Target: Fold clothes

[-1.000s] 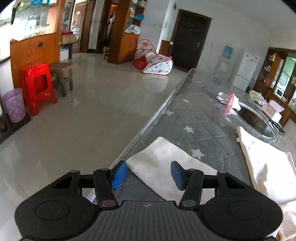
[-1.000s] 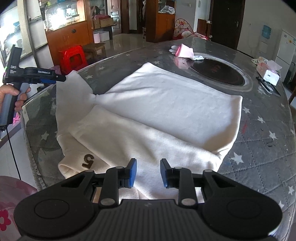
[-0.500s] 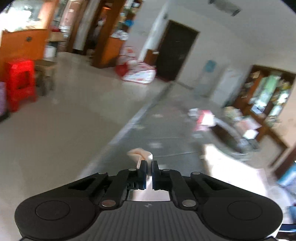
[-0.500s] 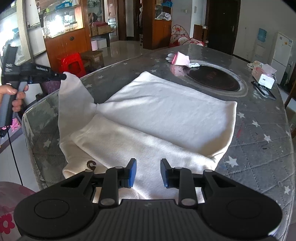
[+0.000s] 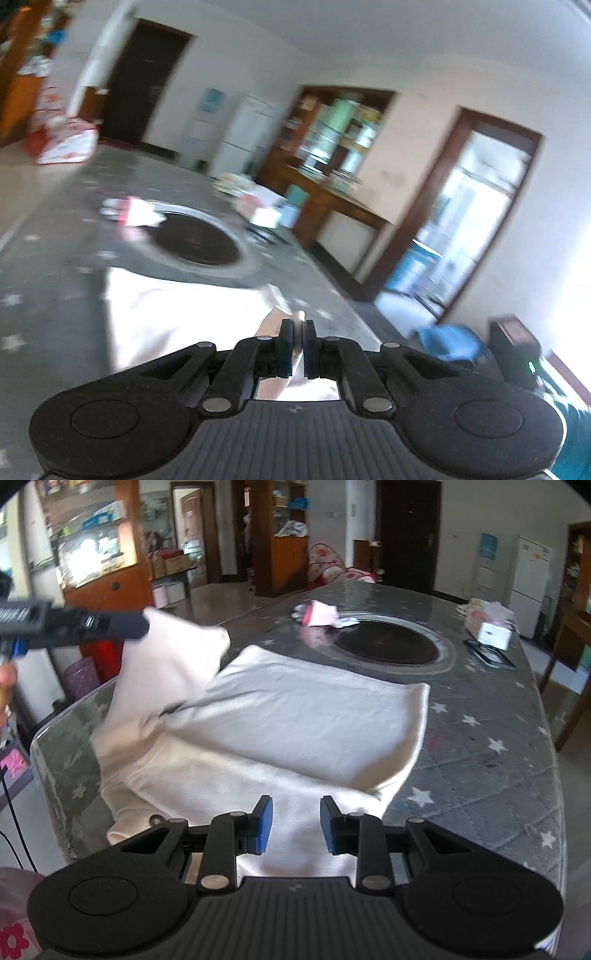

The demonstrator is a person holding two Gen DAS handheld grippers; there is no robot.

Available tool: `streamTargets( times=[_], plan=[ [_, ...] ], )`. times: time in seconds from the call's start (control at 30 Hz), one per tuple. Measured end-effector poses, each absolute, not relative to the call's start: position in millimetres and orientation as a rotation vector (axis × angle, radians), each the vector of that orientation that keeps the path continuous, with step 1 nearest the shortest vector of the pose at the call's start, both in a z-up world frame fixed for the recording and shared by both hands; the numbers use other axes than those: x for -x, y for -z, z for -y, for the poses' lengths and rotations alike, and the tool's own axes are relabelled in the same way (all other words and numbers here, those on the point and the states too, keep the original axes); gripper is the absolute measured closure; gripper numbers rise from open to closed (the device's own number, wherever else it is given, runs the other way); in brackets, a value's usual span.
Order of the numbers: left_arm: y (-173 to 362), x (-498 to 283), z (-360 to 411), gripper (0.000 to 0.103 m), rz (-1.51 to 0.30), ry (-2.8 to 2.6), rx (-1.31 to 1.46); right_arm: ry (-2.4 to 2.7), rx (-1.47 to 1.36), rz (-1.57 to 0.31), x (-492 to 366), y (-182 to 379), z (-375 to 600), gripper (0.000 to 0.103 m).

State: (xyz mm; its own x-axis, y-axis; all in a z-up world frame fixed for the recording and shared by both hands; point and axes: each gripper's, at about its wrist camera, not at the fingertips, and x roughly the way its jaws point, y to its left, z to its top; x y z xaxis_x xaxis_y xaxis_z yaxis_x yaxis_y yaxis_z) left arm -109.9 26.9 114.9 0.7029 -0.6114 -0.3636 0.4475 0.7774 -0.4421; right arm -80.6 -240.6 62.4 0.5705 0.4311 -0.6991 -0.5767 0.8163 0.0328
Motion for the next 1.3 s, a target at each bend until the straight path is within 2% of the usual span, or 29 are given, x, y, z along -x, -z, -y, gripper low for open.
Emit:
streamTargets(
  times=[0.2,0.37,0.6,0.73,0.8,0.87,0.97,1.07,1.17,1.23,1.3],
  plan=[
    [-89,106,19,0.095,-0.626,0.712,0.216,-0.547,0.168,-0.766,76,-63,256,0.075],
    [-79,115,14,0.091,-0.665,0.734,0.157,-0.543,0.143,-0.771,73,-62,258,0.076],
    [-70,136,-39,0.070,-0.670,0.565,0.073,-0.613,0.130,-0.827,71,-55,247,0.076],
    [-60,146,-70,0.068,-0.701,0.469,0.062,-0.635,0.160,-0.872,75,-44,239,0.076],
    [-55,153,-80,0.060,-0.713,0.446,0.060,-0.638,0.169,-0.872,76,-44,238,0.076],
    [-50,158,-84,0.059,-0.722,0.442,0.055,-0.641,0.178,-0.871,76,-44,236,0.075],
    [-45,164,-83,0.059,-0.731,0.453,0.031,-0.645,0.192,-0.871,77,-44,234,0.077],
    [-39,161,-75,0.059,-0.727,0.458,-0.010,-0.649,0.205,-0.871,78,-43,232,0.090],
    [-35,161,-72,0.061,-0.714,0.467,-0.022,-0.653,0.219,-0.871,79,-43,230,0.095],
    [-34,160,-71,0.075,-0.713,0.466,-0.022,-0.653,0.236,-0.850,80,-47,228,0.096],
    [-32,158,-70,0.094,-0.715,0.455,-0.035,-0.647,0.284,-0.790,84,-59,224,0.096]
  ],
)
